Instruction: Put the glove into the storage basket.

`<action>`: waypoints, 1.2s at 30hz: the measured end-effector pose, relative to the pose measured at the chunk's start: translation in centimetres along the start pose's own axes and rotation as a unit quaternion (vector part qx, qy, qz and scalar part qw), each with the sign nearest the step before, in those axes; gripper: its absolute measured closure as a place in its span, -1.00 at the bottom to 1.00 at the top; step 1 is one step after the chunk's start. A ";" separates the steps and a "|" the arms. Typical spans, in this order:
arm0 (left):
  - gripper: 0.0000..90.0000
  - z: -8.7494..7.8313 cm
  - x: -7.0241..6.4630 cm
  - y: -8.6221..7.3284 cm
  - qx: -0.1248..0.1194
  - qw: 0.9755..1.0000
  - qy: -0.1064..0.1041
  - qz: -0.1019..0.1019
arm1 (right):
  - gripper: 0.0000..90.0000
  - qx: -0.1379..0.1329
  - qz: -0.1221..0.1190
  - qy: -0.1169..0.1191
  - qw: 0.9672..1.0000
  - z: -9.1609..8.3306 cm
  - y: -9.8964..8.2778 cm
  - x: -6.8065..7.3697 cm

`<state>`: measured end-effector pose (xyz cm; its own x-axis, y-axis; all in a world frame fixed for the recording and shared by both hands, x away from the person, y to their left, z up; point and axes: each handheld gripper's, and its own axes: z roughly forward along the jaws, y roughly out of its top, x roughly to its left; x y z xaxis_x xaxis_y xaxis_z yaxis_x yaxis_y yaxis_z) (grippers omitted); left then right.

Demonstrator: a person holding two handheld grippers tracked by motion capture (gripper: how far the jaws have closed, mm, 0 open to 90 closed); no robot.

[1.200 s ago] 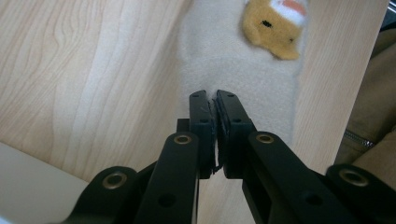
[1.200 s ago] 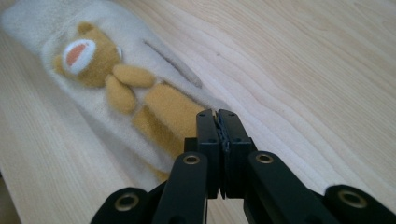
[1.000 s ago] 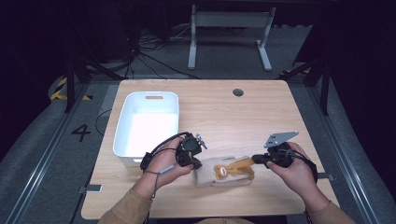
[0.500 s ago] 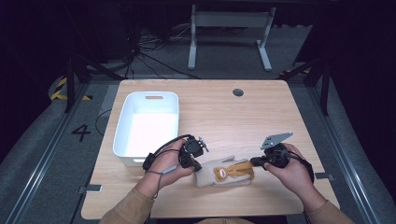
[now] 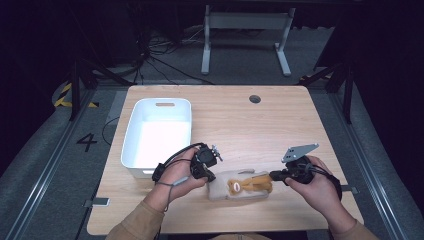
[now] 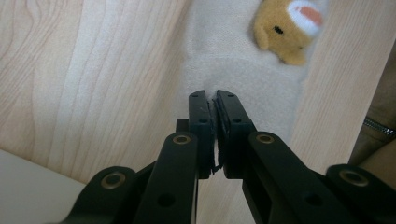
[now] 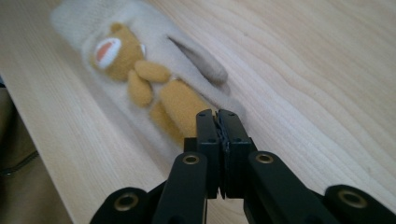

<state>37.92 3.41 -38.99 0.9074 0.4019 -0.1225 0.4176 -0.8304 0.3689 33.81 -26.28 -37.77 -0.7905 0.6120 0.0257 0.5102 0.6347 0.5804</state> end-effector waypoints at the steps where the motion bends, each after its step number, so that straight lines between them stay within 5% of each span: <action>1: 0.91 0.0 0.0 0.0 0.000 1.000 0.000 0.000 | 0.98 0.000 0.000 0.000 1.000 0.0 0.0 0.0; 9: 0.89 0.6 0.1 0.1 0.008 1.000 0.004 -0.001 | 0.96 0.023 0.018 0.008 1.000 2.4 -0.8 -1.3; 11: 0.88 0.4 0.1 0.1 0.007 1.000 0.005 -0.013 | 0.84 0.047 0.018 0.000 0.999 3.0 -1.0 -1.6; 23: 0.46 -0.6 -0.1 0.3 -0.029 0.999 0.004 -0.021 | 0.82 0.030 0.020 -0.012 0.999 2.2 -1.2 -2.1; 36: 0.30 -1.0 -1.4 1.6 -0.059 0.998 -0.012 -0.010 | 0.75 0.008 0.046 -0.012 0.999 1.3 -1.8 -2.7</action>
<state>37.28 1.97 -37.30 0.9005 0.4076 -0.1514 0.4282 -0.7707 0.4720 35.44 -28.45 -39.98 -0.7314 0.6795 0.0583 0.5862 0.5826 0.5630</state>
